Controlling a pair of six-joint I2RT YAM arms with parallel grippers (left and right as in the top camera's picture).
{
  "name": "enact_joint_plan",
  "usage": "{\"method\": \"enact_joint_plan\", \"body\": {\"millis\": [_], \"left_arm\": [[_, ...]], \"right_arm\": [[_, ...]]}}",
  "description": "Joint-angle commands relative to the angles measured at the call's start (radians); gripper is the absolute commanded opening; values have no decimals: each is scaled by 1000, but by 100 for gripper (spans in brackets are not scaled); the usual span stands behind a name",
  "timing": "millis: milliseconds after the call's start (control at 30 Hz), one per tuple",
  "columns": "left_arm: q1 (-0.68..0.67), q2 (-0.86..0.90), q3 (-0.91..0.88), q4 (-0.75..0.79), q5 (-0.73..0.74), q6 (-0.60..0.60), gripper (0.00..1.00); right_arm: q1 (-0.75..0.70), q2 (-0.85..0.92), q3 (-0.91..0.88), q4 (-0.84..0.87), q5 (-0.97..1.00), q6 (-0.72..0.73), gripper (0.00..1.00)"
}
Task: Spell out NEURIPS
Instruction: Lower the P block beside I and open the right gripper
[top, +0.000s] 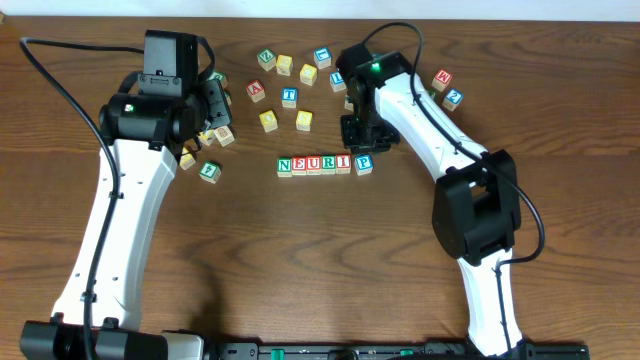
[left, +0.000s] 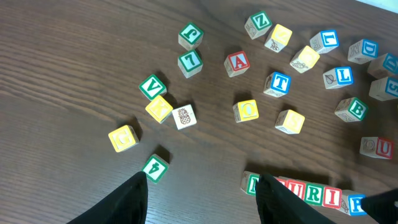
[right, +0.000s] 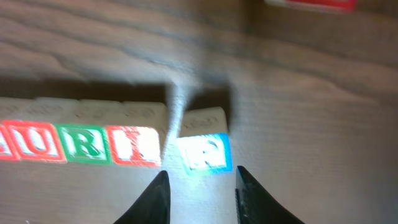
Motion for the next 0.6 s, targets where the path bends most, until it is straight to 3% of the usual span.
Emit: {"method": "enact_joint_plan", "body": {"millis": [0,167,567], "left_arm": [[5,-12,5,1,-2,10,55],[5,-12,5,1,-2,10,55],[5,-12,5,1,-2,10,55]], "right_arm": [[-29,-25,18,-33,26,-29,24],[-38,-23,-25,-31,28,-56,13],[-35,-23,-117,26,31,-56,8]]}}
